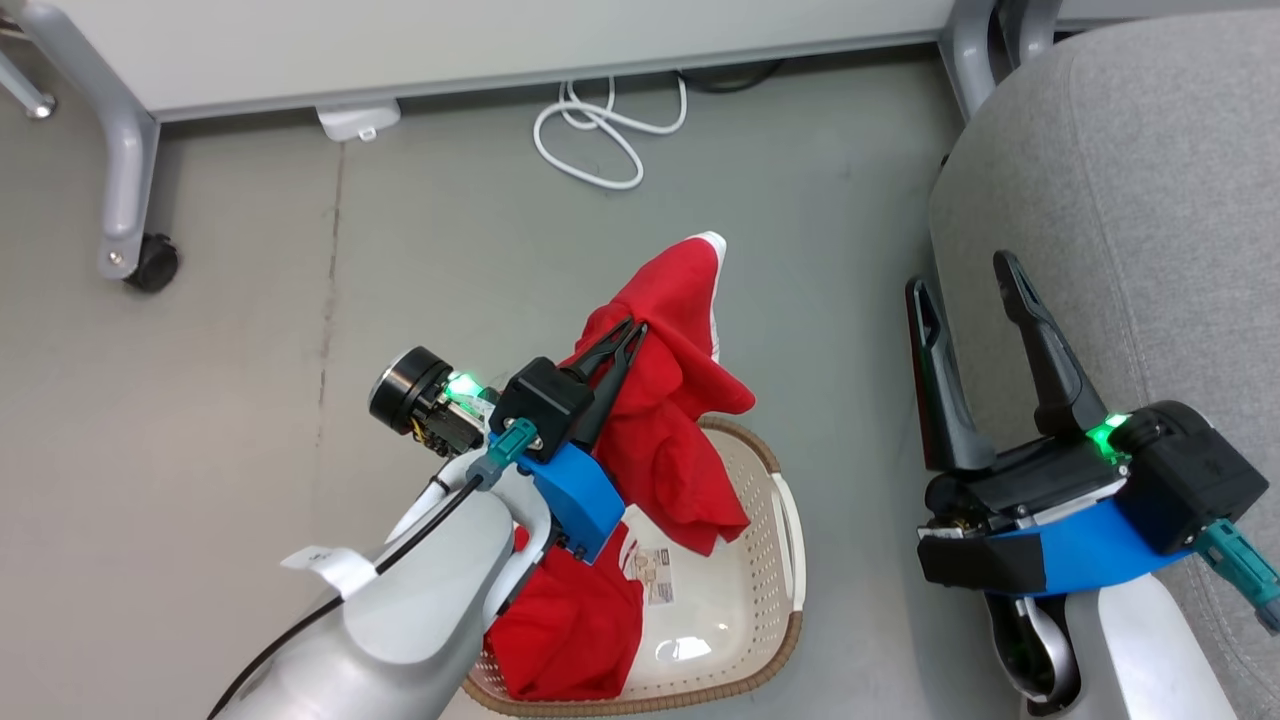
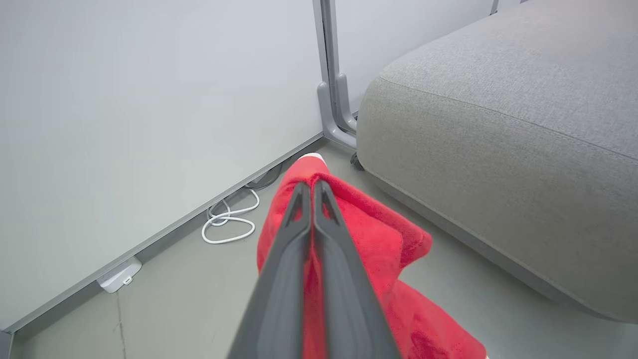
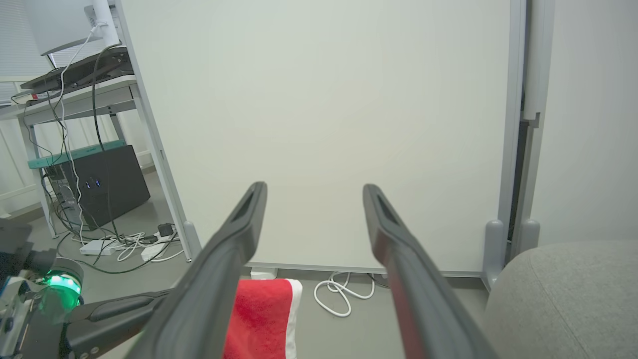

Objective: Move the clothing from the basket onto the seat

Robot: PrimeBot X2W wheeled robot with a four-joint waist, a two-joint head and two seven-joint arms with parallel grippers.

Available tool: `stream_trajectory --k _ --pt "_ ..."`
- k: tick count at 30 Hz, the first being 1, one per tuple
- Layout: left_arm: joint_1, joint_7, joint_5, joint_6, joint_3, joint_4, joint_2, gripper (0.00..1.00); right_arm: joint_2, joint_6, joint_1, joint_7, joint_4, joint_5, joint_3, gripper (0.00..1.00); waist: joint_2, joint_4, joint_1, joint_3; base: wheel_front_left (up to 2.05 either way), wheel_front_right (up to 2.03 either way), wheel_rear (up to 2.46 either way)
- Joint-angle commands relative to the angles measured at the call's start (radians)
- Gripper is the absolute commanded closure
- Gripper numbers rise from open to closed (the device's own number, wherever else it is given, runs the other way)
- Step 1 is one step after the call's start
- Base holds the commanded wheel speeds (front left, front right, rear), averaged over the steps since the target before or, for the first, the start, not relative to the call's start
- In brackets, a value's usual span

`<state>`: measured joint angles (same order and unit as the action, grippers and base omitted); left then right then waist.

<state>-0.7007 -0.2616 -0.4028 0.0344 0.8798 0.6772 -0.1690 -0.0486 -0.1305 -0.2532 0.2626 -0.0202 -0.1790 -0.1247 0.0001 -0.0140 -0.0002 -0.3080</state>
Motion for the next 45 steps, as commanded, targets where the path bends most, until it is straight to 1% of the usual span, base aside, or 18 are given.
stream_trajectory --k 1,7,17,24,29,32,37,45 --pt "0.016 -0.005 0.011 -0.006 -0.016 -0.022 -0.007 1.00 -0.003 0.000 0.020 0.003 0.003 -0.008 -0.001 0.00 -0.0001 -0.004 0.0002 0.021 0.00 0.00 0.00" --pt "0.069 -0.005 0.025 -0.015 -0.098 -0.146 -0.028 1.00 -0.003 0.000 0.050 0.003 0.017 -0.021 -0.008 0.00 -0.0001 -0.005 0.0002 0.086 0.00 0.00 0.00" --pt "0.110 -0.005 0.037 -0.021 -0.203 -0.318 -0.037 1.00 -0.003 0.000 0.114 0.003 0.031 -0.030 -0.023 0.00 -0.0001 -0.008 0.0002 0.182 0.00 0.00 0.00" --pt "0.097 -0.005 0.043 -0.015 -0.212 -0.363 -0.031 1.00 -0.003 0.000 0.131 0.003 0.024 -0.028 -0.059 0.00 -0.0001 -0.018 0.0002 0.217 0.00 0.00 0.00" --pt "0.090 -0.005 0.048 -0.008 -0.198 -0.358 -0.026 1.00 -0.003 0.000 0.099 0.004 0.029 -0.016 -0.138 0.00 -0.0001 -0.025 0.0002 0.223 0.00 0.00 0.00" --pt "0.076 -0.003 0.051 -0.002 -0.184 -0.358 -0.017 1.00 -0.015 0.000 0.049 0.003 0.069 -0.010 -0.219 0.00 -0.0001 -0.033 0.0002 0.223 0.00 0.00 0.00" --pt "0.063 0.001 0.061 0.000 -0.160 -0.369 0.001 1.00 -0.019 0.000 -0.036 0.004 0.173 0.025 -0.286 0.00 -0.0001 -0.046 0.0002 0.218 0.00 0.00 0.00" --pt "0.053 0.001 0.069 0.008 -0.114 -0.386 0.039 1.00 -0.005 0.000 -0.162 0.003 0.375 0.068 -0.318 0.00 -0.0001 -0.065 0.0002 0.207 0.00 0.00 0.00"
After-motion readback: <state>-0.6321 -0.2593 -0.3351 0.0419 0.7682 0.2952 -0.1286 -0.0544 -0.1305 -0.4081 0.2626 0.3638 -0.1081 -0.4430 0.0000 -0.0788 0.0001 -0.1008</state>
